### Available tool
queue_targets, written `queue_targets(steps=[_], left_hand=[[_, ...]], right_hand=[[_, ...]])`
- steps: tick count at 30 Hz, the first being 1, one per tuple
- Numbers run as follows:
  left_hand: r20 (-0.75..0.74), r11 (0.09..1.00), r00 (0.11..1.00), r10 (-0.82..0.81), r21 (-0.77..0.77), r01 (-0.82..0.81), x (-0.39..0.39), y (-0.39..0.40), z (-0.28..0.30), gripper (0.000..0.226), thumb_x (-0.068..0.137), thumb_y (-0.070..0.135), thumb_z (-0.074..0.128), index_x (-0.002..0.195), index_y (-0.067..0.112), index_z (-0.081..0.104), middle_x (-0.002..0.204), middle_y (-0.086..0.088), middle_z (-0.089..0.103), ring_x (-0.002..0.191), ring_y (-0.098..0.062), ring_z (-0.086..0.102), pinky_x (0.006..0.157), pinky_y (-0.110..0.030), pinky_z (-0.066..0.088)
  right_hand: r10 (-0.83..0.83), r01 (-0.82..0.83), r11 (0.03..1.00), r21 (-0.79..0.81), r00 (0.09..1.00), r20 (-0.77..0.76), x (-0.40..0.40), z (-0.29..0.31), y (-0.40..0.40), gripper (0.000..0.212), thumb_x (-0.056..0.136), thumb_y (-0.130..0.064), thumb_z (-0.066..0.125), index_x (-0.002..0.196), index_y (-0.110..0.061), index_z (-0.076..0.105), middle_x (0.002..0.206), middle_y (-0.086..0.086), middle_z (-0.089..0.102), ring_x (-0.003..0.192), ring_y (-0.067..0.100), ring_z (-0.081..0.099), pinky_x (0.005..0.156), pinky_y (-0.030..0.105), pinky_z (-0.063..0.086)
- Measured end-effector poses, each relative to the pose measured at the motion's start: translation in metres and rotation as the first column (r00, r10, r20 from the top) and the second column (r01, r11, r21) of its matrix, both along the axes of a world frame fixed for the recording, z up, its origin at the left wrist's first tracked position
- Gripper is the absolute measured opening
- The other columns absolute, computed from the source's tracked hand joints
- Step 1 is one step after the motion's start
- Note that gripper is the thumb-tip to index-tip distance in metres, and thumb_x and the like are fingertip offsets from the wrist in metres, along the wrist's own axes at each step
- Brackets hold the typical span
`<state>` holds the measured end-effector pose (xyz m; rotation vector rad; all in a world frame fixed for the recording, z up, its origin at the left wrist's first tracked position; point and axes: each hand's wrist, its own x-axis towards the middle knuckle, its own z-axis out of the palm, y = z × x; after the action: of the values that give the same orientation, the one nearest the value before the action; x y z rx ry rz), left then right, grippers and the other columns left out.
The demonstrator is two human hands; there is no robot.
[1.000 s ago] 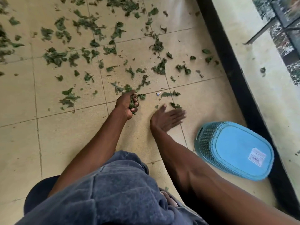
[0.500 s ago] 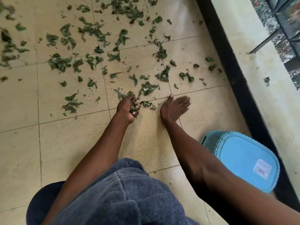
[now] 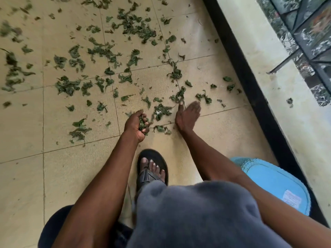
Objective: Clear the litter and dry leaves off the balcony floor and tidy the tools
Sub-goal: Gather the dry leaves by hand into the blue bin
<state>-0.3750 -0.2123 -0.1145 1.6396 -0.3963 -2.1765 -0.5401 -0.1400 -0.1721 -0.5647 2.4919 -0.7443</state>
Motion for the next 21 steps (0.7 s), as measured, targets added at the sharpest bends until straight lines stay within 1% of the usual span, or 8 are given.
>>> queue_targets(steps=[4,7,9,12,14,16,18,21], left_hand=[[0.017,0.998,0.998,0.065,0.024,-0.065,0.009,-0.012,-0.006,0.030,0.095,0.028,0.057,0.068,0.019,0.048,0.049,0.007,0.044,0.037,-0.008,0.035,0.036,-0.015,0.013],[0.043,0.997,0.996,0.074,0.032,-0.075,0.007,-0.016,-0.007,0.028,0.093,0.028,0.060,0.069,0.019,0.050,0.051,0.007,0.045,0.037,-0.008,0.036,0.036,-0.014,0.014],[0.047,0.995,0.995,0.089,0.032,-0.090,0.004,-0.016,-0.006,0.027,0.092,0.028,0.061,0.069,0.018,0.051,0.051,0.006,0.046,0.036,-0.008,0.038,0.034,-0.013,0.016],[0.050,0.992,0.992,0.117,0.032,-0.119,0.003,-0.015,0.001,0.026,0.092,0.029,0.061,0.070,0.018,0.052,0.053,0.006,0.047,0.036,-0.008,0.038,0.035,-0.013,0.017],[0.047,0.988,0.987,0.152,0.028,-0.153,0.004,-0.016,0.006,0.026,0.092,0.028,0.061,0.070,0.018,0.052,0.053,0.006,0.047,0.037,-0.008,0.039,0.037,-0.014,0.016],[0.031,0.982,0.981,0.189,0.022,-0.190,0.003,-0.019,0.006,0.027,0.093,0.027,0.060,0.069,0.017,0.051,0.052,0.006,0.046,0.037,-0.008,0.038,0.037,-0.016,0.015],[0.008,0.975,0.975,0.222,0.029,-0.222,0.001,-0.021,0.003,0.028,0.094,0.026,0.059,0.069,0.017,0.050,0.052,0.006,0.045,0.038,-0.009,0.038,0.035,-0.016,0.015],[-0.015,0.961,0.962,0.274,0.032,-0.273,0.004,-0.021,-0.004,0.026,0.094,0.024,0.058,0.071,0.016,0.050,0.054,0.004,0.044,0.039,-0.010,0.038,0.033,-0.016,0.016]], right_hand=[[0.188,-0.188,0.982,-0.022,0.982,0.013,-0.003,-0.005,-0.041,0.075,0.102,-0.052,0.025,0.155,-0.005,-0.001,0.163,0.016,-0.003,0.150,0.030,-0.005,0.121,0.042,-0.004],[0.443,-0.443,0.897,0.009,0.897,0.008,0.002,-0.006,-0.063,0.069,0.102,-0.051,0.028,0.156,-0.011,0.011,0.163,0.014,0.002,0.150,0.031,-0.001,0.122,0.044,0.000],[0.544,-0.542,0.838,-0.067,0.839,0.013,0.010,0.001,-0.062,0.069,0.102,-0.053,0.028,0.156,-0.014,0.011,0.164,0.009,0.001,0.150,0.025,-0.003,0.122,0.040,0.000],[0.338,-0.343,0.931,-0.127,0.939,-0.063,0.028,0.012,-0.023,0.072,0.101,-0.056,0.014,0.155,-0.012,-0.001,0.163,0.007,-0.006,0.150,0.021,-0.008,0.121,0.037,-0.005],[0.103,-0.105,0.994,-0.022,0.993,-0.053,0.044,0.006,0.019,0.074,0.100,-0.057,0.008,0.154,-0.008,-0.010,0.162,0.010,-0.014,0.149,0.024,-0.014,0.121,0.039,-0.009],[-0.073,0.067,0.990,0.126,0.996,0.045,0.068,-0.002,0.046,0.078,0.099,-0.058,0.009,0.152,-0.004,-0.012,0.161,0.014,-0.017,0.148,0.028,-0.016,0.120,0.041,-0.010],[-0.091,0.070,0.976,0.206,0.991,0.096,0.094,-0.008,0.051,0.080,0.099,-0.057,0.011,0.151,-0.002,-0.014,0.160,0.016,-0.020,0.147,0.030,-0.020,0.120,0.043,-0.012],[-0.037,0.015,0.981,0.196,0.993,0.111,0.113,-0.006,0.017,0.082,0.098,-0.059,0.011,0.151,-0.003,-0.018,0.158,0.016,-0.025,0.145,0.031,-0.024,0.119,0.045,-0.013]])
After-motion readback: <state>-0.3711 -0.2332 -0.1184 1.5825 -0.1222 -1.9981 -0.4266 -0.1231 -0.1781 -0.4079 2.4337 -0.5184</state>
